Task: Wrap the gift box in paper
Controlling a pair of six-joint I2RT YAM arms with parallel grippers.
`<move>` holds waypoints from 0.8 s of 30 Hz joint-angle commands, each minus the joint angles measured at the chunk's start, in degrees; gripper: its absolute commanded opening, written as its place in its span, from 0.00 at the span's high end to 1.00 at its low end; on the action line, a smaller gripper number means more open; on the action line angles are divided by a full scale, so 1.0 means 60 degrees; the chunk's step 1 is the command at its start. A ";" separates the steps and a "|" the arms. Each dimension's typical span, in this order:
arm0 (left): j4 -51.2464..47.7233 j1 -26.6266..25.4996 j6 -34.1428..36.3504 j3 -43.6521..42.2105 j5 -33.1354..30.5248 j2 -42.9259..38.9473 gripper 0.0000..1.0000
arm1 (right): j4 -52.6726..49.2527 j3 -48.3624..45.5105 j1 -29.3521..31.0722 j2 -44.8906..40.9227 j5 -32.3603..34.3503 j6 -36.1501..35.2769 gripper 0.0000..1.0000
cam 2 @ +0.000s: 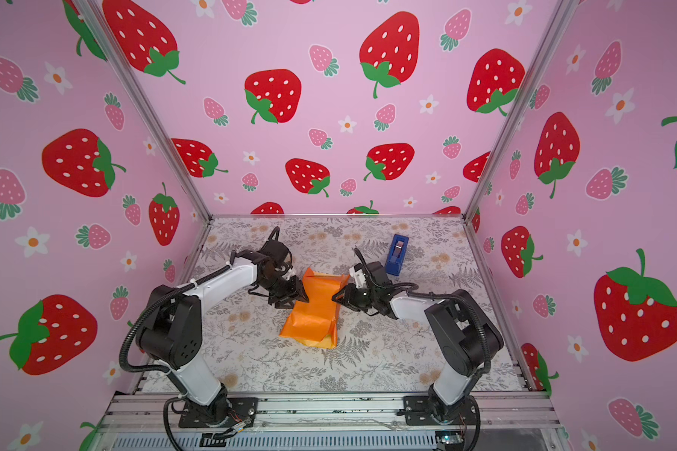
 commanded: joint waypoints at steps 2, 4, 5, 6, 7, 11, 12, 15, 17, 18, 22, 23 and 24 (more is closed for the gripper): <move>-0.0520 -0.0022 0.0267 0.0877 0.0028 0.0018 0.42 | -0.0159 0.0189 -0.0037 0.0335 0.0016 -0.0284 0.76; -0.0776 0.0033 0.0485 0.1094 -0.0288 0.0111 0.41 | -0.0175 0.0143 -0.0054 0.0392 0.0028 -0.0320 0.79; -0.0892 0.0090 0.0618 0.1174 -0.0431 0.0171 0.41 | -0.0223 0.0138 -0.0066 0.0410 0.0063 -0.0360 0.81; -0.0940 0.0120 0.0695 0.1216 -0.0485 0.0228 0.40 | -0.0268 0.0150 -0.0079 0.0414 0.0074 -0.0410 0.83; -0.0935 0.0157 0.0773 0.1241 -0.0490 0.0289 0.40 | -0.0299 0.0159 -0.0097 0.0415 0.0080 -0.0438 0.84; -0.0771 0.0166 0.0882 0.1202 -0.0060 0.0644 0.39 | -0.0464 0.0255 -0.0097 0.0383 0.0093 -0.0545 0.85; -0.0629 0.0166 0.0838 0.1106 0.0120 0.0711 0.39 | -0.0478 0.0268 -0.0098 0.0357 0.0084 -0.0539 0.85; -0.0346 0.0166 0.0660 0.0895 0.0273 0.0866 0.39 | -0.0562 0.0306 -0.0097 0.0200 0.0055 -0.0541 0.72; -0.0242 0.0169 0.0573 0.0797 0.0274 0.0936 0.40 | -0.0671 0.0299 -0.0091 -0.0072 0.0008 -0.0508 0.59; -0.0226 0.0173 0.0545 0.0773 0.0277 0.0958 0.40 | -0.0757 0.0286 -0.0085 -0.0227 0.0015 -0.0507 0.55; -0.0239 0.0169 0.0490 0.0714 0.0213 0.0944 0.41 | -0.1161 0.0166 -0.0084 -0.0924 0.0099 -0.0546 0.50; -0.0232 0.0167 0.0490 0.0714 0.0204 0.0936 0.41 | -0.1181 0.0110 -0.0083 -0.1037 0.0041 -0.0505 0.49; -0.0243 0.0170 0.0476 0.0707 0.0202 0.0915 0.41 | -0.1181 0.0052 -0.0072 -0.1095 -0.0027 -0.0478 0.49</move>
